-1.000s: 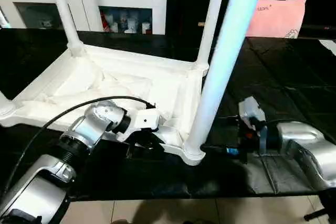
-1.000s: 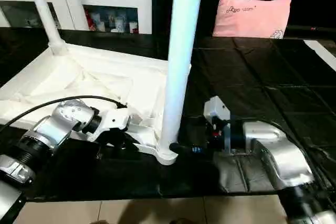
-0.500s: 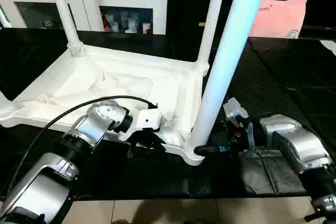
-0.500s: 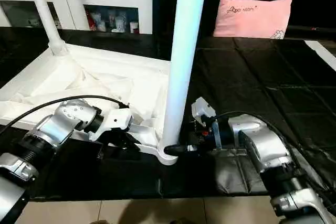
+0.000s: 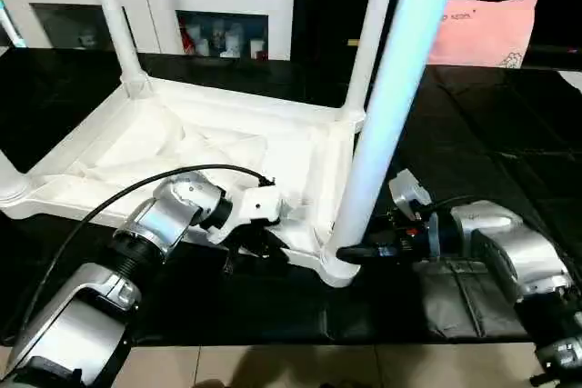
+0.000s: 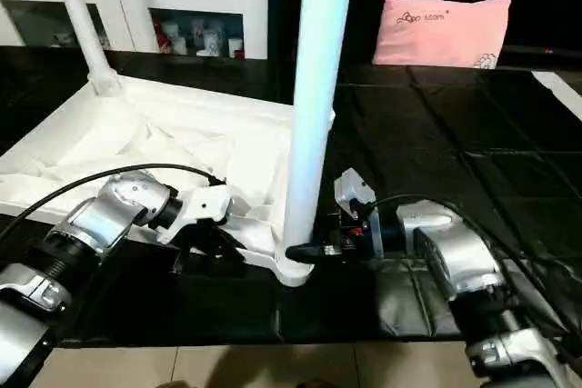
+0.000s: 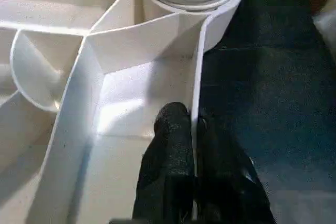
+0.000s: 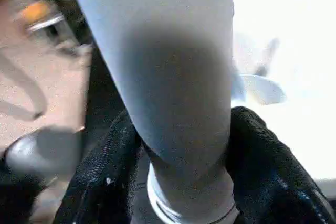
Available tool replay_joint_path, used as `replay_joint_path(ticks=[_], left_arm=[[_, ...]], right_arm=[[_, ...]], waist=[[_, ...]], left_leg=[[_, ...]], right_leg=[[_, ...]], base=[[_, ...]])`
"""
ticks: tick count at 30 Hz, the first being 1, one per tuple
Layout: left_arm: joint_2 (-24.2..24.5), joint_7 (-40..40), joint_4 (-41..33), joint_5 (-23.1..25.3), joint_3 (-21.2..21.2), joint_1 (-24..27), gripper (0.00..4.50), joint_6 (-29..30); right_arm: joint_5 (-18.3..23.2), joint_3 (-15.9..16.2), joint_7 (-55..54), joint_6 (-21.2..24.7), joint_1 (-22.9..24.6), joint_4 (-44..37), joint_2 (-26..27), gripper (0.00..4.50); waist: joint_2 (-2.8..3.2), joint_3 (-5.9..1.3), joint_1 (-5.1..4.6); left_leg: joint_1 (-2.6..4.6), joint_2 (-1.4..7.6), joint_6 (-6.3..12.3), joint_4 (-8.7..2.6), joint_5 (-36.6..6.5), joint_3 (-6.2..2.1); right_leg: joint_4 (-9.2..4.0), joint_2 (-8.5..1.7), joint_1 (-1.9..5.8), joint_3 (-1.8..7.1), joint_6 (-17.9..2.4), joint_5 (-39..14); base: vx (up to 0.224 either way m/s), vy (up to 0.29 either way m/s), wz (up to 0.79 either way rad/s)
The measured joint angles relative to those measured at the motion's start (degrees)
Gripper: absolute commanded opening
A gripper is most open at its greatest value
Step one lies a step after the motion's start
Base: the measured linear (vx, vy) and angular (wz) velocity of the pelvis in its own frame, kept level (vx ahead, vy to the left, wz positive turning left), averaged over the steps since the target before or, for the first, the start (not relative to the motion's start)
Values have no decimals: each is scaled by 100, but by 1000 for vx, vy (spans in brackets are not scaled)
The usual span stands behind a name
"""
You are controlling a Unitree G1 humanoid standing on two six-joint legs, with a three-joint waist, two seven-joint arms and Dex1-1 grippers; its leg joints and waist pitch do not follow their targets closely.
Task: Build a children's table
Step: Rotate leg to tighten
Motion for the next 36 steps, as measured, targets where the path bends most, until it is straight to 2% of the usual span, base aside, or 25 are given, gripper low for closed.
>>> replay_joint_path(ticks=[3,7,9,14,16,18,22,26,28,31,32,34,36], left_arm=[[-217,707,-65,39,201,-11,0,636],[-712,1812,-248,134,488,0,0,1554],[-1030,2355,-234,134,723,2,0,1839],[-1595,3467,163,124,1067,-143,0,1838],[-1710,3630,366,101,1113,-250,0,1755],[-1710,3644,420,102,1108,-276,0,1688],[-1629,3523,506,130,1095,-294,0,1460],[-1266,2941,596,214,892,-297,0,909],[-1025,2484,596,211,772,-293,0,690],[-712,1852,561,213,657,-278,0,376],[-632,1656,550,214,600,-273,0,264],[-444,1110,470,207,470,-233,0,-4],[-303,674,391,176,399,-182,0,-193]], right_arm=[[-195,-263,-1198,107,57,-51,401,203],[-509,-692,-2953,348,61,-119,1138,198],[-638,-869,-3770,402,-128,80,1528,197],[-917,-1093,-5328,309,-859,942,2174,197],[-933,-1194,-5557,220,-975,1123,2267,252],[-932,-1240,-5583,170,-968,1146,2312,266],[-910,-1256,-5407,259,-632,922,2260,300],[-695,-1092,-4438,227,-34,453,1688,324],[-606,-1068,-3877,145,200,385,1274,346],[-455,-1090,-3151,79,248,191,883,369],[-394,-1091,-2918,43,248,100,758,389],[-237,-1063,-2243,8,246,-86,405,397],[-180,-997,-1686,-1,245,-136,138,421]], waist=[[12,-6,-136],[44,-25,-235],[58,-34,-266],[59,-35,-296],[59,-35,-264],[59,-35,-249],[62,-33,-236],[62,-31,-215],[69,-27,-145],[76,-22,-71],[77,-22,-54],[77,-22,38],[76,-22,87]], left_leg=[[1,-1,0,4,-1,6],[0,-2,0,-4,-2,6],[-1,-3,0,-8,-2,5],[-6,-3,0,-7,-2,-4],[-3,-3,0,-7,-2,-12],[-8,-4,5,-9,-5,-13],[-14,-4,5,-20,-5,-12],[-31,-1,5,-40,-4,-13],[-34,1,5,-42,-4,-15],[-21,-1,5,-40,-4,-14],[-21,-1,6,-40,-5,-14],[-22,-2,10,-40,-7,-14],[-23,-3,13,-39,-10,-13]], right_leg=[[-4,-1,0,3,1,0],[-5,0,-3,2,1,0],[-6,0,-5,1,2,-1],[-10,1,-8,-7,1,0],[-20,1,-9,-14,1,0],[-22,1,-9,-13,0,0],[-26,1,-11,-13,-1,1],[-40,5,-11,-21,0,1],[-50,5,-11,-25,-1,1],[-54,3,-12,-24,-5,5],[-55,2,-11,-24,-7,6],[-59,-1,-8,-24,-10,8],[-61,-2,-5,-24,-24,16]], base=[[0,0,0],[0,0,0],[0,0,0],[0,0,0],[0,0,0],[0,0,0],[0,0,0],[0,0,0],[0,0,0],[0,0,0],[0,0,0],[0,0,0],[0,0,0]])
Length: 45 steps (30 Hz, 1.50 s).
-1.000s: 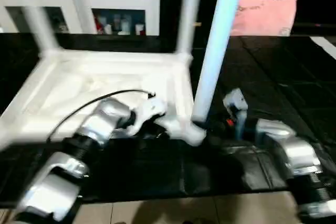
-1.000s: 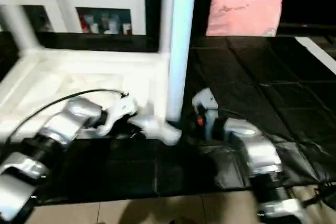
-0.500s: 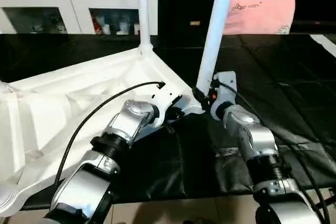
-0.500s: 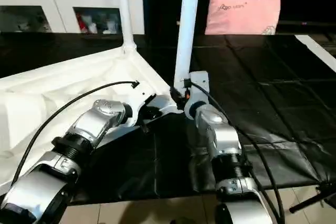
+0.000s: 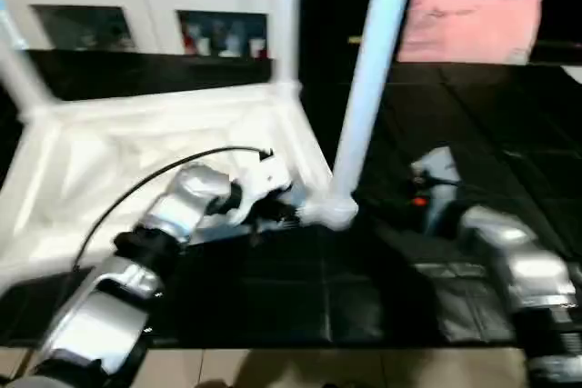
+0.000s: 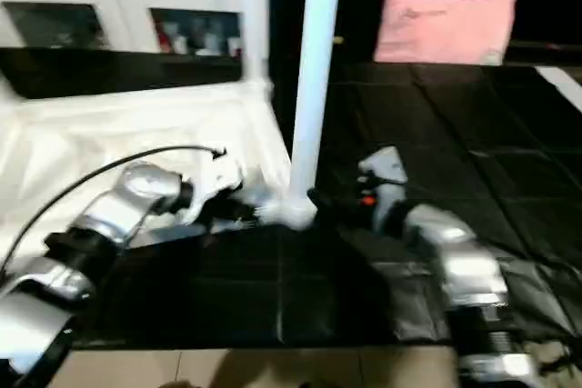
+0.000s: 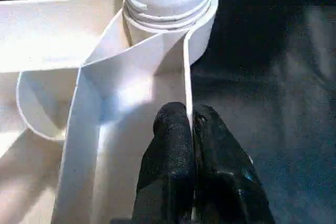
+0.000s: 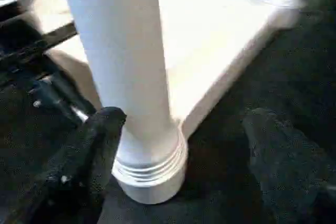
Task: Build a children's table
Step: Rotate leg to tighten
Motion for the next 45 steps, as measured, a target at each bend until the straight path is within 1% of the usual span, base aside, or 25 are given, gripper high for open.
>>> replay_joint_path(ticks=[1,2,4,6,8,10,12,14,16,17,18,20,21,25,31,34,38,39,40,41,43,44,45], left_arm=[[44,-214,-26,-30,-44,1,0,-53],[97,-428,-37,-55,-90,2,0,-131],[185,-822,-37,-93,-186,2,0,-322],[204,-1049,-39,-98,-265,2,0,-479],[202,-1173,-44,-100,-314,2,0,-553],[202,-1322,-67,-94,-383,5,0,-661],[185,-1404,-120,-76,-438,17,0,-716],[170,-1443,-141,-73,-471,17,0,-741],[146,-1479,-158,-69,-482,17,0,-780],[127,-1491,-156,-64,-484,17,0,-812],[120,-1492,-152,-59,-485,17,0,-852],[120,-1492,-147,-59,-485,17,0,-880],[120,-1493,-141,-58,-484,17,0,-889],[118,-1491,-103,-55,-477,16,0,-897],[78,-1454,11,-25,-461,-10,0,-976],[-8,-1352,37,-26,-405,-10,0,-842],[-126,-1090,77,-35,-286,-9,0,-472],[-139,-1016,77,-39,-266,-9,0,-380],[-207,-776,39,-31,-199,-5,0,-126],[-237,-573,20,-8,-131,2,0,49],[-299,-267,-43,5,-44,4,0,386],[-393,-46,-128,14,35,27,0,643],[-529,300,-224,36,155,67,0,951]], right_arm=[[18,66,267,-2,0,0,-123,421],[30,179,586,-8,0,-2,-283,429],[39,435,1279,-57,-2,1,-574,429],[39,627,1717,-131,-48,16,-614,429],[37,760,1942,-150,-98,29,-608,429],[6,957,2301,-231,-318,239,-594,429],[-46,1097,2548,-337,-563,449,-502,403],[-63,1194,2693,-378,-670,560,-430,396],[-75,1329,2870,-373,-710,671,-412,373],[-87,1381,2957,-366,-727,737,-396,373],[-97,1442,3052,-363,-741,829,-376,357],[-112,1498,3124,-362,-747,895,-359,353],[-114,1514,3164,-365,-773,953,-356,339],[-161,1522,3286,-400,-927,1143,-320,306],[-159,1509,3297,-434,-940,1143,-296,263],[-129,1377,3183,-351,-850,1045,-304,240],[-67,1021,2626,-294,-445,645,-258,221],[-64,957,2467,-278,-375,575,-232,218],[-84,813,2002,-201,-187,357,-96,216],[-117,685,1617,-173,-99,272,25,213],[-236,538,965,-71,-44,141,235,209],[-333,448,575,9,-13,42,344,207],[-482,309,23,132,4,-48,547,206]], waist=[[1,0,14],[2,0,33],[1,0,91],[2,0,148],[1,0,183],[1,0,183],[0,0,184],[0,0,207],[-1,0,247],[0,0,257],[0,0,269],[0,0,278],[0,0,276],[0,0,273],[0,0,282],[2,-1,297],[9,-2,293],[9,-2,278],[9,-3,263],[9,-3,230],[15,-4,130],[16,-5,94],[16,-5,24]], left_leg=[[0,-2,2,-1,-1,0],[0,-3,3,-1,-2,2],[1,-2,4,0,-3,5],[5,0,4,1,-2,6],[6,1,3,3,-1,6],[7,1,3,10,0,8],[8,2,3,13,0,7],[8,2,4,13,0,7],[5,1,5,13,-1,8],[4,1,6,13,-2,8],[2,1,7,13,-3,8],[0,1,7,12,-3,8],[1,1,7,12,-3,8],[5,1,6,12,-2,8],[7,0,6,12,-2,7],[8,1,8,14,4,11],[15,0,13,17,8,19],[17,0,13,19,8,20],[19,0,11,18,9,19],[22,1,10,18,10,20],[22,-3,9,18,10,20],[23,-2,9,17,10,20],[23,-2,9,16,9,21]], right_leg=[[-2,-2,1,1,0,0],[-2,-3,1,2,-2,1],[-3,-3,1,2,0,0],[1,-3,2,1,2,-1],[1,-4,6,1,11,-6],[1,-5,8,3,17,-10],[2,-6,11,4,19,-11],[2,-6,13,5,19,-11],[2,-6,14,8,13,-8],[2,-6,14,8,9,-5],[2,-6,13,8,3,-2],[3,-6,12,8,1,-1],[4,-6,12,8,2,-1],[6,-6,12,8,13,-8],[5,-6,16,9,13,-8],[6,-8,21,13,15,-9],[5,-8,33,27,33,-20],[6,-8,33,29,34,-20],[5,-7,35,29,35,-21],[6,-7,34,30,35,-21],[4,-7,31,31,36,-21],[1,-7,32,32,36,-21],[1,-6,31,32,36,-21]], base=[[0,0,0],[0,0,0],[0,0,0],[0,0,0],[0,0,0],[0,0,0],[0,0,0],[0,0,0],[0,0,0],[0,0,0],[0,0,0],[0,0,0],[0,0,0],[0,0,0],[0,0,0],[0,0,0],[0,0,0],[0,0,0],[0,0,0],[0,0,0],[0,0,0],[0,0,0],[0,0,0]])
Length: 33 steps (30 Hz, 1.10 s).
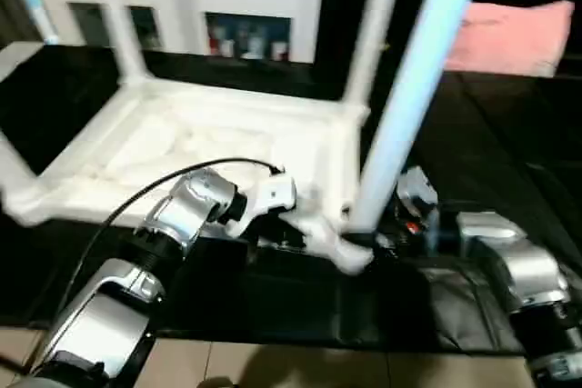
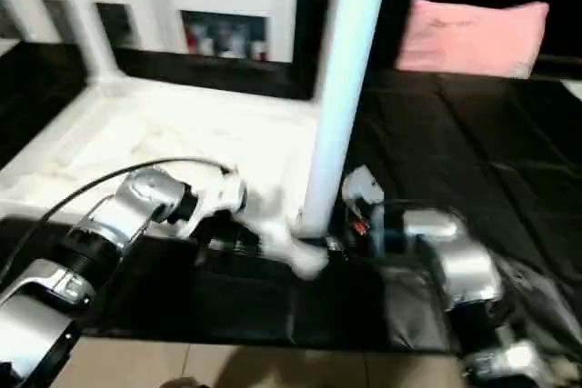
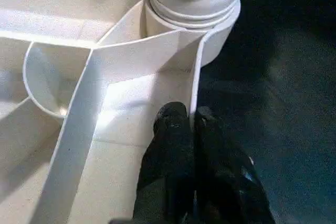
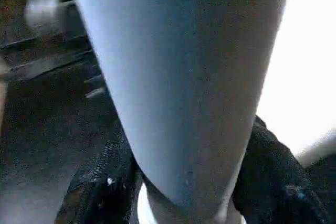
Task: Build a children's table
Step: Rotate leg to tighten
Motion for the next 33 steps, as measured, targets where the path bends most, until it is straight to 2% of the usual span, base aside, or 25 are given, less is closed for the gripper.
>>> replay_joint_path(ticks=[4,6,11,12,15,18,20,23,28,33], left_arm=[[-364,718,-68,-1,237,11,0,607],[-604,1294,-63,29,379,2,0,861],[-1037,2227,137,132,496,-160,0,1075],[-1081,2333,183,175,494,-194,0,1065],[-1076,2352,197,216,490,-195,0,948],[-1013,2338,201,229,452,-195,0,819],[-977,2333,201,231,445,-195,0,786],[-764,1953,202,221,363,-173,0,530],[-299,1017,216,197,198,-85,0,-214],[219,-143,213,97,-67,28,0,-1072]], right_arm=[[-294,-250,-1314,303,-76,-89,523,201],[-516,-398,-2221,520,-289,14,946,198],[-918,-593,-3705,556,-796,523,1552,198],[-959,-630,-3918,546,-881,621,1640,252],[-955,-648,-4005,523,-877,637,1723,271],[-931,-651,-3985,554,-723,514,1753,314],[-923,-646,-3944,555,-677,477,1779,320],[-810,-471,-3229,428,-354,161,1350,354],[-323,-336,-1648,260,36,-121,452,399],[48,-356,7,-8,124,-231,-498,437]], waist=[[16,-10,-125],[27,-16,-176],[48,-22,-220],[48,-22,-223],[47,-22,-223],[47,-22,-225],[48,-21,-235],[47,-19,-216],[53,-14,-185],[55,-11,-74]], left_leg=[[0,0,0,-13,-1,0],[0,-1,-1,-13,0,-3],[-5,-5,0,-14,0,-6],[-8,-6,1,-16,-1,-6],[-11,-7,3,-30,-4,-6],[-12,-7,1,-49,-3,-5],[-12,-4,1,-55,-3,-5],[-16,-3,0,-62,-4,-4],[-25,-4,0,-69,-4,-4],[-25,-5,2,-57,-3,-5]], right_leg=[[-1,2,1,-1,1,-1],[0,3,0,-3,1,-1],[-24,3,-3,-3,2,0],[-30,3,-3,-2,2,-1],[-38,3,-5,-2,2,0],[-35,6,-14,-2,2,1],[-34,10,-17,-3,1,1],[-36,10,-21,-3,7,-3],[-39,10,-24,-4,-13,9],[-37,7,-20,-4,-12,8]], base=[[0,0,0],[0,0,0],[0,0,0],[0,0,0],[0,0,0],[0,0,0],[0,0,0],[0,0,0],[0,0,0],[0,0,0]])
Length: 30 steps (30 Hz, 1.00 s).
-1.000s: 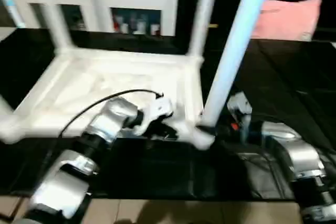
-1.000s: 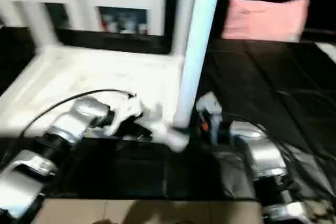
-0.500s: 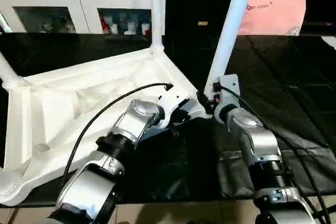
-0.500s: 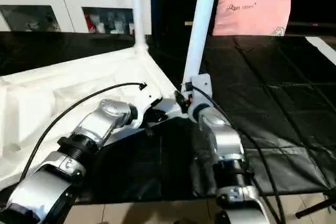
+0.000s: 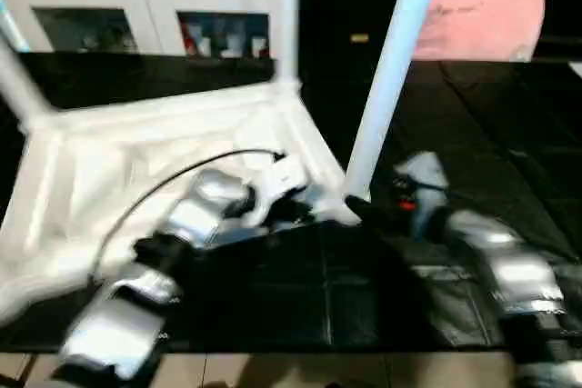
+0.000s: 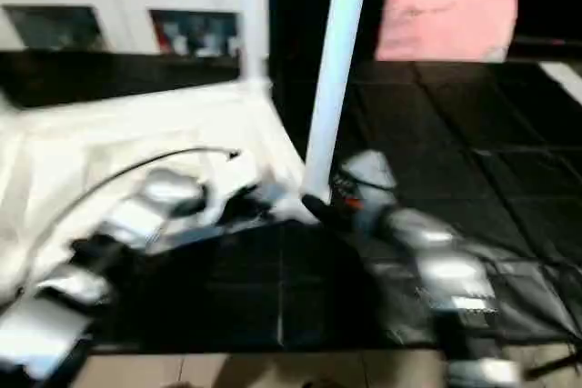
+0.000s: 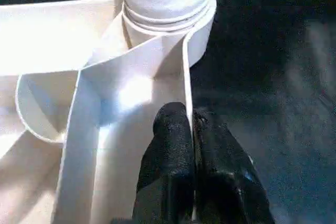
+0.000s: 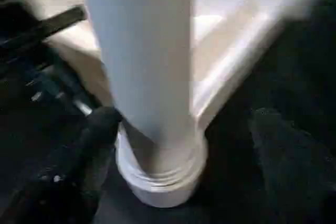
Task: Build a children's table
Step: Rotate leg to tighten
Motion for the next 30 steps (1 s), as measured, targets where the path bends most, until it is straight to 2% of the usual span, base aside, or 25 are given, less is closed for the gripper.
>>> replay_joint_path(ticks=[6,9,12,13,17,20,30], left_arm=[[116,-827,54,-77,-124,-17,0,-321],[156,-1077,226,-82,-189,-99,0,-523],[154,-1403,312,-80,-313,-185,0,-732],[152,-1486,305,-84,-347,-187,0,-768],[154,-1753,286,-82,-422,-195,0,-871],[153,-1781,307,-79,-450,-216,0,-944],[148,-1799,416,-79,-442,-248,0,-1014]], right_arm=[[207,279,1480,-258,-9,14,-597,445],[237,551,2027,-378,-115,76,-692,445],[133,921,2518,-613,-421,480,-649,419],[118,959,2593,-647,-482,573,-609,419],[102,1152,2922,-758,-736,915,-527,372],[99,1240,3142,-825,-848,1095,-521,363],[19,1373,3445,-955,-927,1409,-511,279]], waist=[[0,1,66],[0,1,92],[0,1,167],[0,1,194],[-1,1,256],[-1,1,260],[-1,1,260]], left_leg=[[-1,-3,11,17,-6,2],[0,1,11,19,-6,2],[1,4,11,24,-5,3],[-2,4,11,24,-4,2],[-11,1,17,29,-9,3],[-14,2,19,31,-10,2],[-13,3,18,31,-10,2]], right_leg=[[2,-6,9,3,-5,3],[10,-4,8,0,-5,3],[13,-4,7,-2,-4,3],[12,-5,7,-2,-5,3],[8,-8,8,0,-6,3],[10,-8,7,0,-7,4],[12,-7,7,-1,-6,4]], base=[[0,0,0],[0,0,0],[0,0,0],[0,0,0],[0,0,0],[0,0,0],[0,0,0]])
